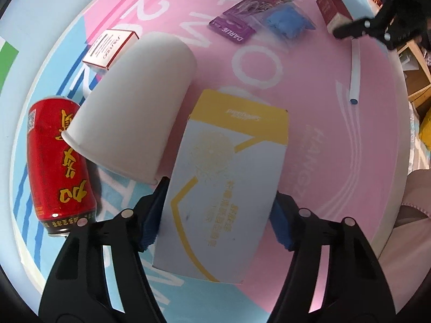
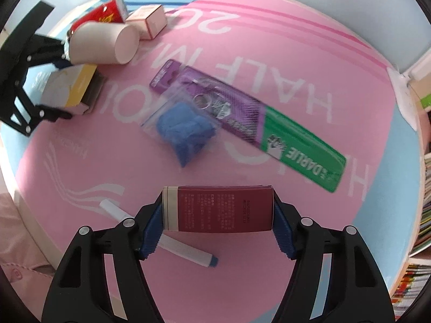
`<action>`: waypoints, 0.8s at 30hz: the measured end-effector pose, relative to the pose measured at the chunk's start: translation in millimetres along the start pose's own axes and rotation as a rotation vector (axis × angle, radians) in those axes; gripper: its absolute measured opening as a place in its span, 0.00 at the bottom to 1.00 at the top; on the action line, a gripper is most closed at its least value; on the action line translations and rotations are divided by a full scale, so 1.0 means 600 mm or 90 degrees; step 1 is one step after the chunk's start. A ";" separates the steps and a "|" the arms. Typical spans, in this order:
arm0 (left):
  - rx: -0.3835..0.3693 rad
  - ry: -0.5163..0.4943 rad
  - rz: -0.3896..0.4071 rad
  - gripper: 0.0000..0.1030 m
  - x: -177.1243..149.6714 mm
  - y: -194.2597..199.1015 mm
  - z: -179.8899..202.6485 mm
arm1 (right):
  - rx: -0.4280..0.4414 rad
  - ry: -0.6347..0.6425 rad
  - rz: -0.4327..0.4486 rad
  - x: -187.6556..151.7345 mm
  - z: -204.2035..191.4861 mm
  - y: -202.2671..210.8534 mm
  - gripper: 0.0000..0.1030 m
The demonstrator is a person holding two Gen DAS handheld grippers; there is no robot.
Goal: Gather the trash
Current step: 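Grasp the maroon box with the right tool while the left tool grasps the white-and-yellow box, then carry the maroon box and white-and-yellow box with both tools to the wastebasket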
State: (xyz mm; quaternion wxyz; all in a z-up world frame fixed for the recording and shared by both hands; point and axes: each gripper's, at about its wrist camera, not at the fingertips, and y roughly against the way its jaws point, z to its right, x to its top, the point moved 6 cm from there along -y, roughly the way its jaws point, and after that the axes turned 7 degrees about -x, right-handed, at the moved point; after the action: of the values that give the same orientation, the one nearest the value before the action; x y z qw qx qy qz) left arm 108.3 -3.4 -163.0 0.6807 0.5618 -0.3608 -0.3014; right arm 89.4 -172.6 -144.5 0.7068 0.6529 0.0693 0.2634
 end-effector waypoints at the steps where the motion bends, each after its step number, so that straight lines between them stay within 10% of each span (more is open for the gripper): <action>1: -0.003 -0.003 0.002 0.63 0.001 0.002 0.007 | -0.002 -0.004 0.001 0.000 0.003 0.003 0.67; 12: 0.012 -0.016 0.034 0.63 0.018 0.042 0.066 | -0.026 -0.057 0.041 -0.028 0.045 0.066 0.67; 24: 0.001 -0.165 0.062 0.63 0.077 0.085 0.185 | -0.054 -0.181 0.053 -0.191 0.048 0.161 0.67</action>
State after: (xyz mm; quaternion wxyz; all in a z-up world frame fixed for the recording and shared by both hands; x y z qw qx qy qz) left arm 42.0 -92.3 -93.7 0.6418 0.5008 -0.4728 -0.3374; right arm -22.7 -250.6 -76.1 0.7250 0.6554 -0.0699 0.1999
